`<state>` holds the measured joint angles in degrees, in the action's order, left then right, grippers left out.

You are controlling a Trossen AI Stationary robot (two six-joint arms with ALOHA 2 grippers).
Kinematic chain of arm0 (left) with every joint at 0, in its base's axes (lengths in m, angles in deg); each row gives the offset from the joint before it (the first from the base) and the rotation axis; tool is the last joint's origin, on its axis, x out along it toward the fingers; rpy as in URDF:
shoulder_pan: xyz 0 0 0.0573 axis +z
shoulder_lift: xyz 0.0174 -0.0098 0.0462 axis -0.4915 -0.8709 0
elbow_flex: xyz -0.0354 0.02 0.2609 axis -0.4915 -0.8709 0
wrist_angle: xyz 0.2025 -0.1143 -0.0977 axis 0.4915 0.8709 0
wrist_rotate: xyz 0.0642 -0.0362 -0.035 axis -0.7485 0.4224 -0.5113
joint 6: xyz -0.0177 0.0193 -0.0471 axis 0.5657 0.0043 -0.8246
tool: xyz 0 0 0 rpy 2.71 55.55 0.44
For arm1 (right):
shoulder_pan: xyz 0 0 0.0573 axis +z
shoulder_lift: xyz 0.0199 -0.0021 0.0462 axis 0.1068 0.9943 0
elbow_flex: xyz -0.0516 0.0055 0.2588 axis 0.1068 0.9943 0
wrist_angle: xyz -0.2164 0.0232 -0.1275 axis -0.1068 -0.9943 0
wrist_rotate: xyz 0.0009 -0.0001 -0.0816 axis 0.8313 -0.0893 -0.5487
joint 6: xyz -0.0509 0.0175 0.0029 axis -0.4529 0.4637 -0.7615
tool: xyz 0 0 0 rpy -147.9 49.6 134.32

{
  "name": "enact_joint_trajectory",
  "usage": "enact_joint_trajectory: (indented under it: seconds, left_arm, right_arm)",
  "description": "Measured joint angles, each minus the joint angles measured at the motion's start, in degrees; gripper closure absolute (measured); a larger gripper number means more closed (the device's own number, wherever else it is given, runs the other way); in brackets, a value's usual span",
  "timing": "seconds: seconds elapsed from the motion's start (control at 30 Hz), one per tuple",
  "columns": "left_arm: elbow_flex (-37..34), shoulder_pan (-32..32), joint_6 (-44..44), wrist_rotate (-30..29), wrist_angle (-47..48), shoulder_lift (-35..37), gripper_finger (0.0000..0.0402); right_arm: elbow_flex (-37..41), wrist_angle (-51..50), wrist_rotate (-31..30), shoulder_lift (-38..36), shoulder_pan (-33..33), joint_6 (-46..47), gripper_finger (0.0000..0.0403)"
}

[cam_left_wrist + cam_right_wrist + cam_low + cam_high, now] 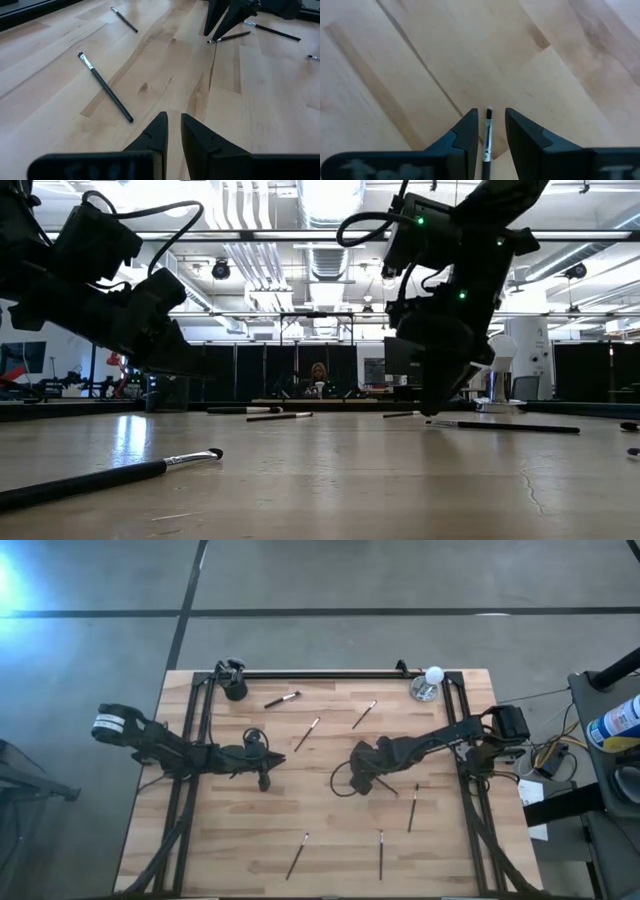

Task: Pick & Place Makeup Supplies
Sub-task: Put the makeup brush into the makeup holder

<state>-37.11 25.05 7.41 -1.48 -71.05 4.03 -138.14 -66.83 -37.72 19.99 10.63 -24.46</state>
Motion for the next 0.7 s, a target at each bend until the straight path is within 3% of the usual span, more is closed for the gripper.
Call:
enact_joint_trajectory:
  seconds: [0.43,0.7]
  left_arm:
    - [-0.01,0.00,0.00,0.00,0.12,0.00,0.0355]
    - [-0.01,0.00,-0.87,0.01,1.42,-0.01,0.0355]
  right_arm:
    - [-1.06,0.11,0.40,5.09,-0.99,-2.60,0.0326]
    - [-1.62,0.24,0.23,4.40,-1.01,-4.43,0.0385]
